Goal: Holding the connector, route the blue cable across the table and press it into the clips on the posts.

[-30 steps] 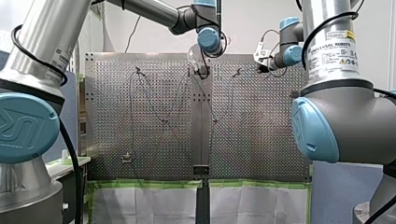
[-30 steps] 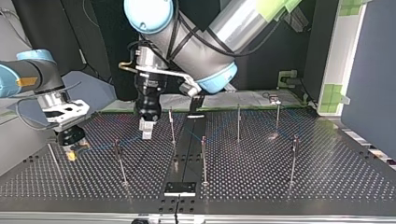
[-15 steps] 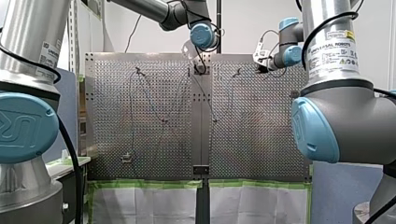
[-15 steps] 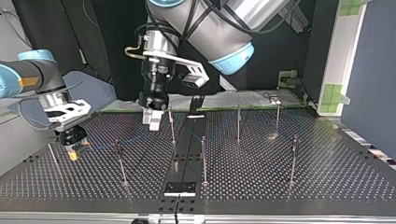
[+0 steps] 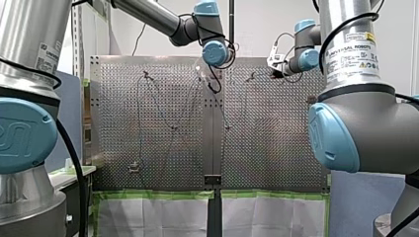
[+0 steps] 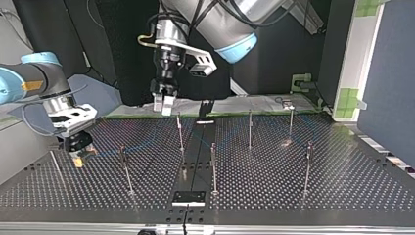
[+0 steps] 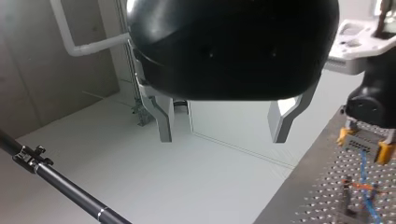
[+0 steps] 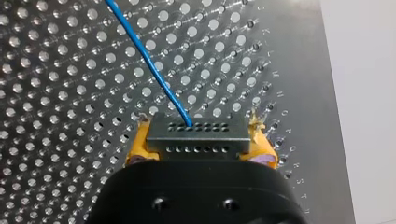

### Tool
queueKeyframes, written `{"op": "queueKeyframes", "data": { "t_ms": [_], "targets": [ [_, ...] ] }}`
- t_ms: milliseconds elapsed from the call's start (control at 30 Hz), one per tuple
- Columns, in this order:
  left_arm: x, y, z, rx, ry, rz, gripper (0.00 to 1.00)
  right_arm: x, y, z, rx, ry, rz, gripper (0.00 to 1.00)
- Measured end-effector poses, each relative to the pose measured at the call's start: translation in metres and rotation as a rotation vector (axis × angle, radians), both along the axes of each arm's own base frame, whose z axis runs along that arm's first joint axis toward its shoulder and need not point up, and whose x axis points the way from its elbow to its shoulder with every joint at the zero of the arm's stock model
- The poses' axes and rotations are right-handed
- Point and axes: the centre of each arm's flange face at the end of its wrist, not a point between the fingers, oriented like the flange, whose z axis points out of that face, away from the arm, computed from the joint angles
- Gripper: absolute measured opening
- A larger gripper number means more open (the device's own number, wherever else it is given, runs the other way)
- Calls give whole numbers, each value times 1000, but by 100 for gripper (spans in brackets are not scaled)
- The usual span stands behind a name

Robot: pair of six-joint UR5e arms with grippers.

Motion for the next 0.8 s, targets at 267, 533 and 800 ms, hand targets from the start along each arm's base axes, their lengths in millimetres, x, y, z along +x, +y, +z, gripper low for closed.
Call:
{"op": "queueKeyframes", "data": {
  "t_ms": [267,533,800],
  "targets": [
    [-12,3,-35,-10,3,-13,100,0,-1,-3,4,3,-1,0],
    [-12,8,-81,1,28,-9,100,0,-1,-4,5,4,0,0],
    [-11,12,-154,23,88,-27,100,0,-1,-4,5,5,0,0]
  ]
}}
